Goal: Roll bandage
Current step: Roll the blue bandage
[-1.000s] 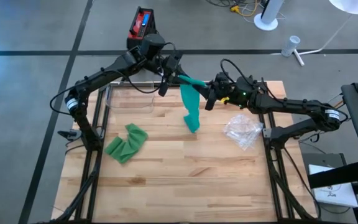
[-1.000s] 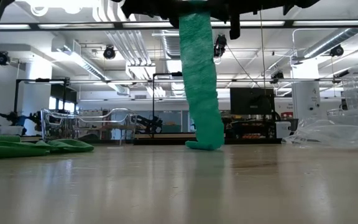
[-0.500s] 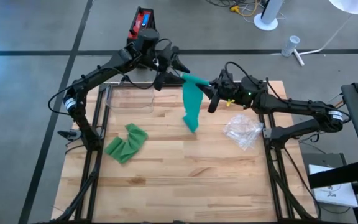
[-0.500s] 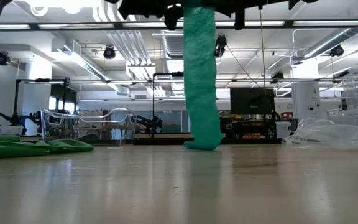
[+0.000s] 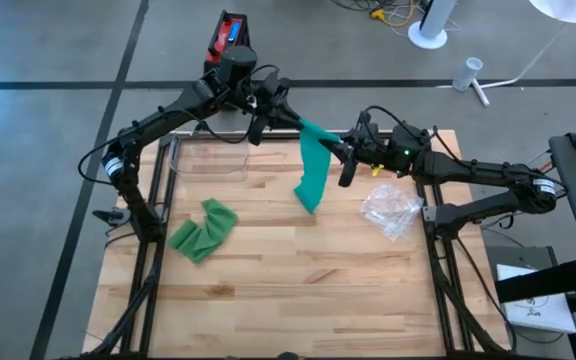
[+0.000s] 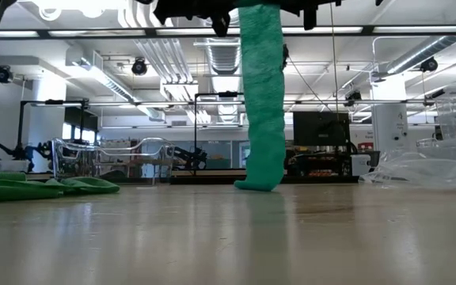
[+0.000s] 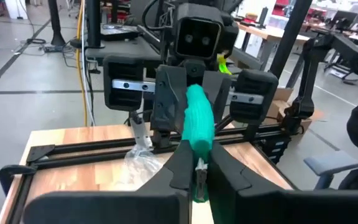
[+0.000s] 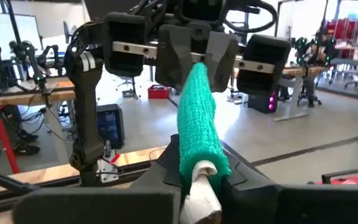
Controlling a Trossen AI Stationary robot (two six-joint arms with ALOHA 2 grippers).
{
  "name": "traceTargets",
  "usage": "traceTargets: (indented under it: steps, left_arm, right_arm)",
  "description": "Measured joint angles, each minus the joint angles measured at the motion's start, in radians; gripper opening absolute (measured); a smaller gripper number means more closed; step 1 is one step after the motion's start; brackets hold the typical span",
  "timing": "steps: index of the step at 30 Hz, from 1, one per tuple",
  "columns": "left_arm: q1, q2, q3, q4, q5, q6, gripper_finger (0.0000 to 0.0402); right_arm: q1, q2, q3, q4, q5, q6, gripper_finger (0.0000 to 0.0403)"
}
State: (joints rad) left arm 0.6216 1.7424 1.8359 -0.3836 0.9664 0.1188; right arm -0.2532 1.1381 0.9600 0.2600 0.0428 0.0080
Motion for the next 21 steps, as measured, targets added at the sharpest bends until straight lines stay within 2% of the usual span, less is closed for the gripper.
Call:
traceTargets:
  steps: [4,14,21]
  left_arm:
    - [-0.001,0.002,0.000,0.023,0.000,0.011,0.0041]
    - [0.005,-0.012,0.001,0.074,-0.031,0.115,0.0058]
    - [-0.007,-0.017,0.001,0.076,0.134,0.106,0.0125]
  right_arm:
    - [0.019,-0.010,0.000,-0.012,-0.002,-0.001,0.0022]
    - [0.055,-0.066,0.000,-0.049,-0.057,0.046,0.0022]
    - [0.057,-0.112,0.000,-0.081,-0.028,0.051,0.0022]
